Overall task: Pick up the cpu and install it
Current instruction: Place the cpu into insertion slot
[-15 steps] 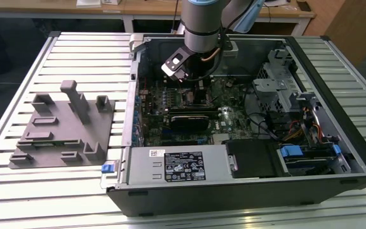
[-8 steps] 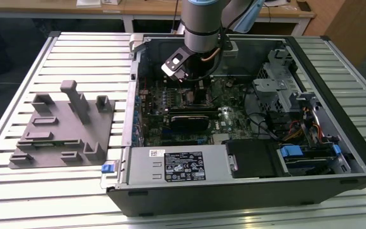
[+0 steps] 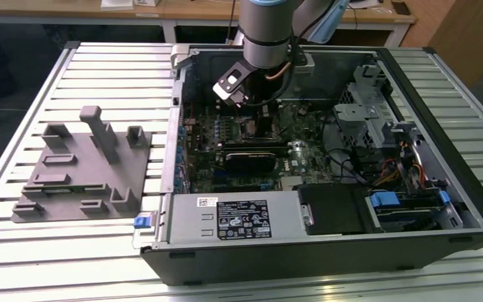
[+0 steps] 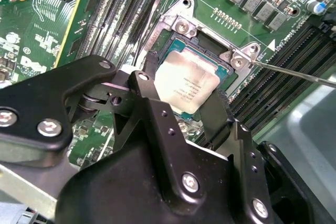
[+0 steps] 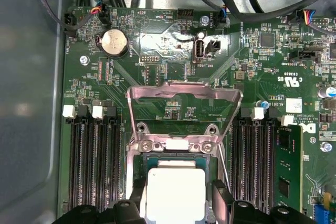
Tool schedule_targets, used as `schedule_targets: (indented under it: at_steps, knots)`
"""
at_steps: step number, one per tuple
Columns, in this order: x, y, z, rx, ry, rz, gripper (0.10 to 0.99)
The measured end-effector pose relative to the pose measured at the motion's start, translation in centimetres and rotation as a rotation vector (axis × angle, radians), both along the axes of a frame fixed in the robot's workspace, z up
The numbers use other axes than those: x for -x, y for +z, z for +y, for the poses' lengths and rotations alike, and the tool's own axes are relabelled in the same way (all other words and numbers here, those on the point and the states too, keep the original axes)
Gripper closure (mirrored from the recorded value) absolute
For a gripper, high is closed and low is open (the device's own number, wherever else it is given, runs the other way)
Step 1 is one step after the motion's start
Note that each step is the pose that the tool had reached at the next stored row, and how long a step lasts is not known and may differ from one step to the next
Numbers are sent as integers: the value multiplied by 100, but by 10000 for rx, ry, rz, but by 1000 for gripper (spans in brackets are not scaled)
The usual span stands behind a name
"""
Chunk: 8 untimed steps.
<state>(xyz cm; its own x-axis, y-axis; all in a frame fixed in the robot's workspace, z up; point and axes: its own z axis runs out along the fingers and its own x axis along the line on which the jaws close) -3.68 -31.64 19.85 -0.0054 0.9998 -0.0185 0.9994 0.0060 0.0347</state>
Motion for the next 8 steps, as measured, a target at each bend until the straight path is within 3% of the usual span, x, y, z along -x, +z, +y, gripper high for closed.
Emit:
schedule_targets:
  at_steps: [3,4,5,7,8]
  knots:
    - [0,57,0,0,0,0,494]
    - [0,74,0,0,0,0,557]
    - [0,86,0,0,0,0,557]
    - [0,104,0,0,0,0,675]
    - [0,112,0,-1,0,0,675]
